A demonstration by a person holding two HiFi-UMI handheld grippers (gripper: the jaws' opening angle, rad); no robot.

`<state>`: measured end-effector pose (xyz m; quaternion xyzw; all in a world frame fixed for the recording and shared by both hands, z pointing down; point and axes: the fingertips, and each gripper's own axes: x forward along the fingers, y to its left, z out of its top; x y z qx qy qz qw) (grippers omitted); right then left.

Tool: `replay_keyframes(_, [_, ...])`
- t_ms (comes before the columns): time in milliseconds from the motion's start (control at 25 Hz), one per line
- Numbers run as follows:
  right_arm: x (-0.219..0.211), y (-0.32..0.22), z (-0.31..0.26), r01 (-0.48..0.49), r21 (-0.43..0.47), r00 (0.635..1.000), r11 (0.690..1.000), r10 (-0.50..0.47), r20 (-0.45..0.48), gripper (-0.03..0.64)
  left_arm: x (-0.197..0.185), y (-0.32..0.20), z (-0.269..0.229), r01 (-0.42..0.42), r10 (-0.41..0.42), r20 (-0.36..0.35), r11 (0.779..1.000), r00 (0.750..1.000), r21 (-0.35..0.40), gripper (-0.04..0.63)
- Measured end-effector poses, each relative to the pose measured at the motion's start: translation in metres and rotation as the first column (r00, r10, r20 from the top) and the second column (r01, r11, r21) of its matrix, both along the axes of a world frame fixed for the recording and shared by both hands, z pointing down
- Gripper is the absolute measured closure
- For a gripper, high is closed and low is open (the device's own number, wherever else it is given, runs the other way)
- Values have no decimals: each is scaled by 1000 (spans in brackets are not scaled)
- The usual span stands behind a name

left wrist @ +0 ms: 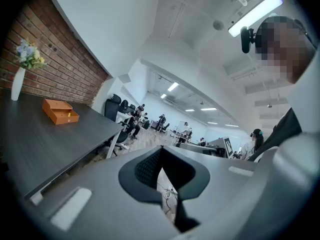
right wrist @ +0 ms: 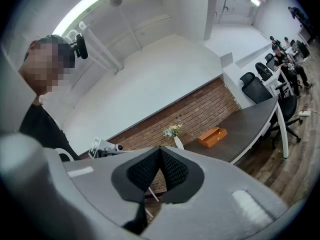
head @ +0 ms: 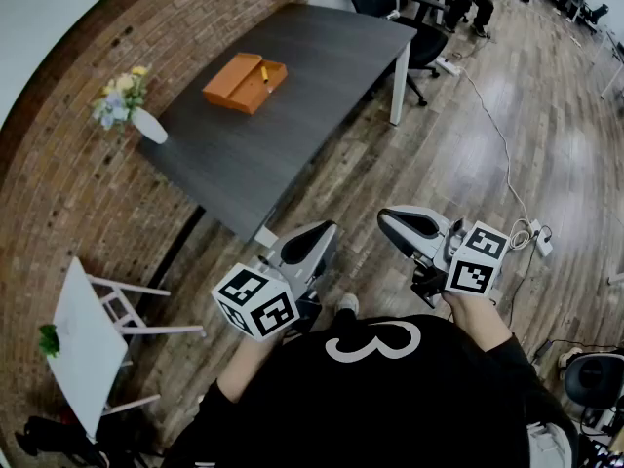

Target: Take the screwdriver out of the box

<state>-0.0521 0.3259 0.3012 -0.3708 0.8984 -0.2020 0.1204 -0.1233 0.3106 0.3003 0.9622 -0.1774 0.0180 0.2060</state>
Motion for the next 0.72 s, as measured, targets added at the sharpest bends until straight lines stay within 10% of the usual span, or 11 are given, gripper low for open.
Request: replay_keyframes(720, [-1, -44, -3, -27, -13, 999, 1000, 27, 21, 617, 7, -47, -3, -53, 53, -7, 999, 999, -4, 578])
